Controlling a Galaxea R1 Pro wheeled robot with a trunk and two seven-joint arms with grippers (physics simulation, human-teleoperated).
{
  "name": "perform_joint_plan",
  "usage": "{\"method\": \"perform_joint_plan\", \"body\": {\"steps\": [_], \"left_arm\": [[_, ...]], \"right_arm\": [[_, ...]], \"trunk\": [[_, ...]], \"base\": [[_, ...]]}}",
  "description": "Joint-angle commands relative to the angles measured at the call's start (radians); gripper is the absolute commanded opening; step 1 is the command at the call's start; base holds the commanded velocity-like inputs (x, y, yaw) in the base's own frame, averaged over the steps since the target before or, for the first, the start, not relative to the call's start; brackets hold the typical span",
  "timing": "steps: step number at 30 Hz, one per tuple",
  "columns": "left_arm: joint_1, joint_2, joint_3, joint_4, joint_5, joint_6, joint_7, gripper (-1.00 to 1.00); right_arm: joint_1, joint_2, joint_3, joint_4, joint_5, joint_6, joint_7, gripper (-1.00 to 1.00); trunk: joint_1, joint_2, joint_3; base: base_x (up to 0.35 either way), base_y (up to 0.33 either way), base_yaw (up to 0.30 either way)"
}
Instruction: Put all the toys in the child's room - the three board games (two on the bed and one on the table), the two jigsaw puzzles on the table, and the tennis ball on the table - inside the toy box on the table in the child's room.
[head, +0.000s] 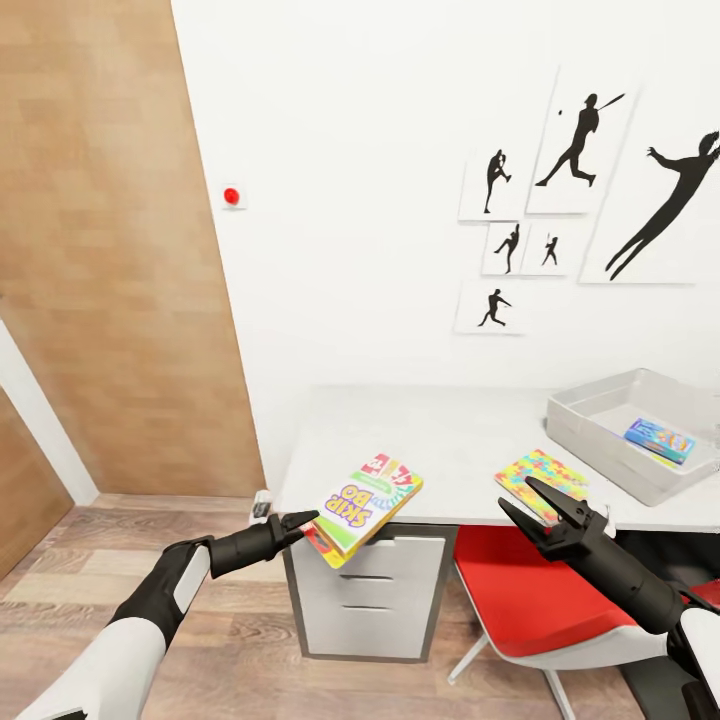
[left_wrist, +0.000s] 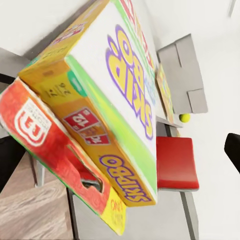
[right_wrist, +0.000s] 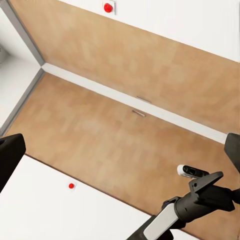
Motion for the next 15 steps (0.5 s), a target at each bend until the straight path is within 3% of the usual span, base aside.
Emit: {"method": "perform_joint_plan", "body": {"steps": [1,15], "left_arm": [[-0.001,-0.001,0.002,0.0,0.002,0.007,-0.002,1.0],[-0.001,-0.001,0.003,0.002,0.002,0.007,-0.003,1.0]], "right_arm": [[-0.001,0.0,-0.001,0.001,0.005,0.004,0.006,1.0],[-0.001,-0.001,-0.001,0.001,0.005,0.004,0.006,1.0]], "trunk": [[0.0,-0.001,-0.001],[0.0,-0.001,-0.001]], "base": [[0.0,-0.153,0.0],[0.0,-0.023,0.0]]}}
